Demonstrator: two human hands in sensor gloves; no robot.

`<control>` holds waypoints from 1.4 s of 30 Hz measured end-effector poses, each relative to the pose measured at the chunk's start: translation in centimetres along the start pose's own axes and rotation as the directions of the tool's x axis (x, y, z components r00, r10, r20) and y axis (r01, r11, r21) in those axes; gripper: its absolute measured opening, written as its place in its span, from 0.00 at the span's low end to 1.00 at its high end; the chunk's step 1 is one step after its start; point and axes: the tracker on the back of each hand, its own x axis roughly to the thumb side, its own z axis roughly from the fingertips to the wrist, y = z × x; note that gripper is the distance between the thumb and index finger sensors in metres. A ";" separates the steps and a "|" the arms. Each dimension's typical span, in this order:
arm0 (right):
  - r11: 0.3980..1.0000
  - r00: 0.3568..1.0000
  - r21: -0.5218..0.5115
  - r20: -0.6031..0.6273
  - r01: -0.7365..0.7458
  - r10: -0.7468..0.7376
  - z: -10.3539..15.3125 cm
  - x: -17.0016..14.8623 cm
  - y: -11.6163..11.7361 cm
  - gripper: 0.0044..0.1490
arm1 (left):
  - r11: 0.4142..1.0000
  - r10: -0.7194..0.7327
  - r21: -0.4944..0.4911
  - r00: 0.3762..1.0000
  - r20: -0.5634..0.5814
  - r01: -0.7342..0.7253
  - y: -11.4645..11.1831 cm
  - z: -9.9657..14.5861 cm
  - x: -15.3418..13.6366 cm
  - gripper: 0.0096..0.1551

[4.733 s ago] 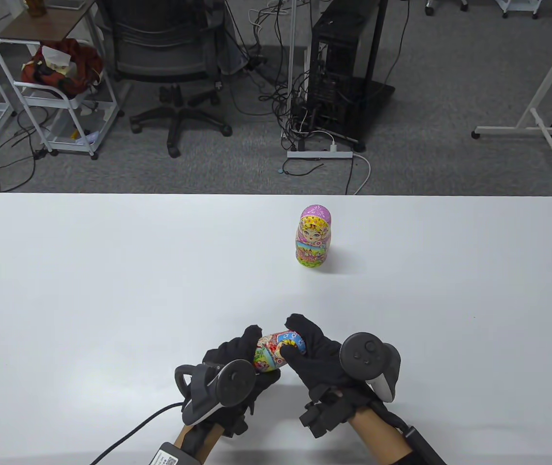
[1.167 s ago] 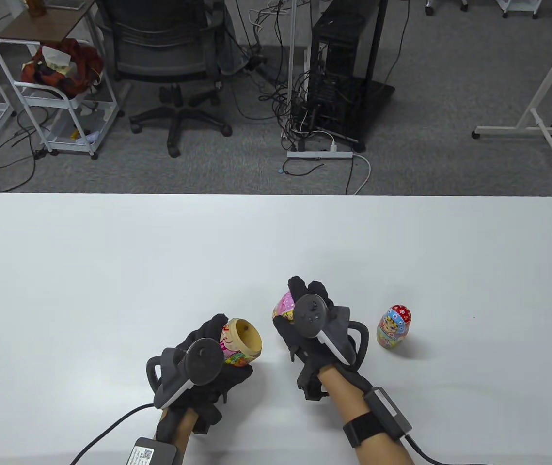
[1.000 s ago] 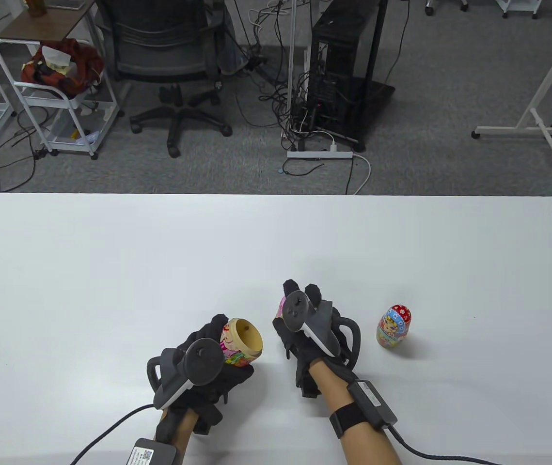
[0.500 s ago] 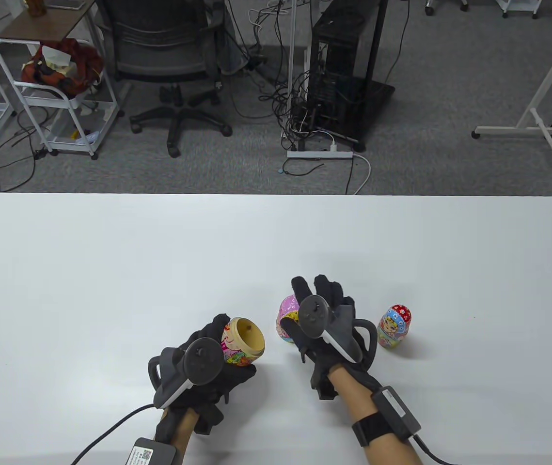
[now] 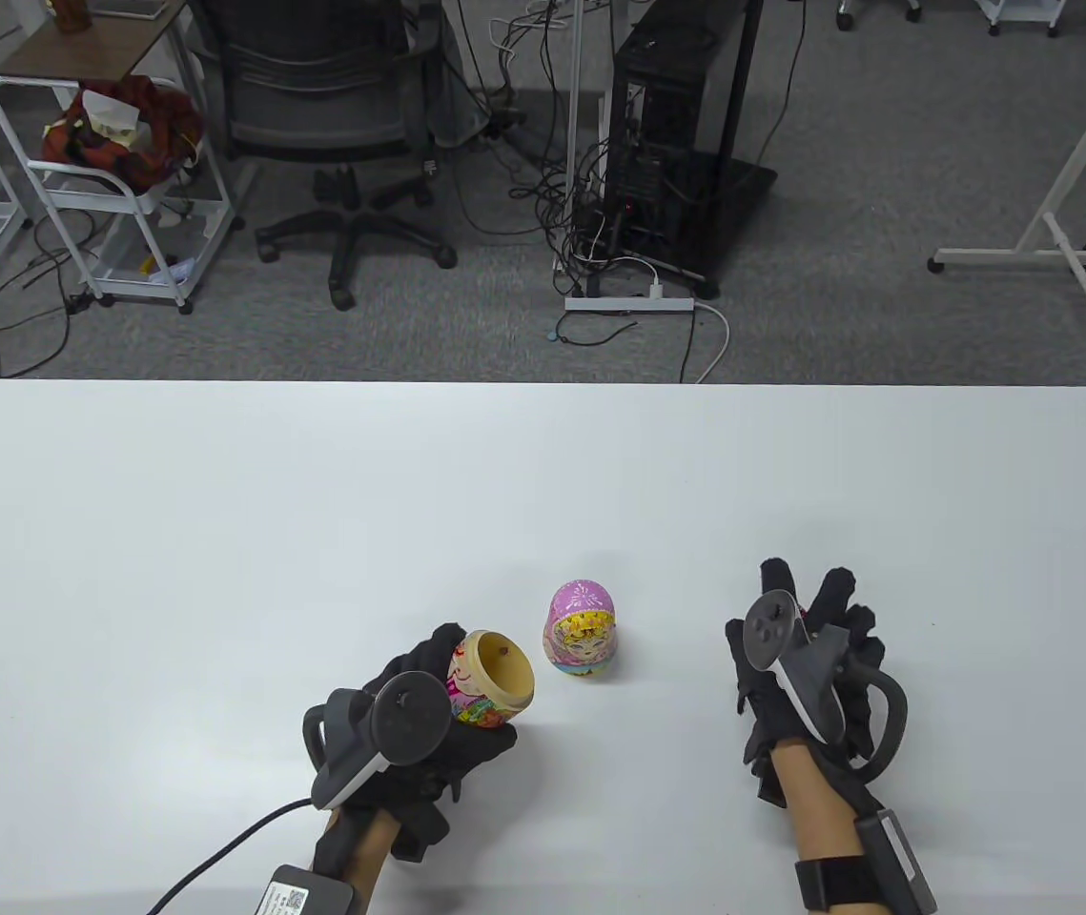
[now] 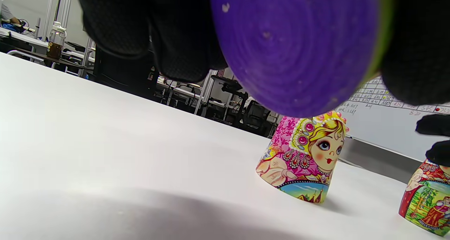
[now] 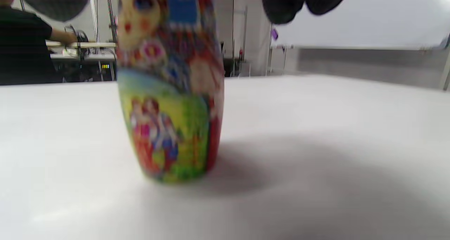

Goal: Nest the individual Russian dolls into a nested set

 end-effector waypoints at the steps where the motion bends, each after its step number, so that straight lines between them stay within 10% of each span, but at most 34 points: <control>1: 0.999 0.999 0.026 -0.014 0.042 -0.041 -0.3 -0.3 0.5 0.44 | 1.000 -0.001 0.001 1.000 0.001 0.001 0.0 0.0 0.0 0.72; 19: 0.950 0.949 -0.052 0.094 0.307 -0.301 0.6 0.5 -0.8 0.41 | 1.000 0.004 -0.013 1.000 0.013 -0.004 -0.2 0.2 0.4 0.72; 30: 0.604 0.433 0.202 0.529 0.771 -0.730 5.5 4.3 -5.2 0.42 | 1.000 -0.022 -0.017 0.999 0.049 0.023 -0.4 0.3 1.4 0.71; 42: 0.631 0.308 0.355 0.644 0.690 -0.700 9.0 7.6 -4.9 0.41 | 1.000 0.016 0.011 0.996 0.082 -0.017 -0.1 0.6 2.0 0.72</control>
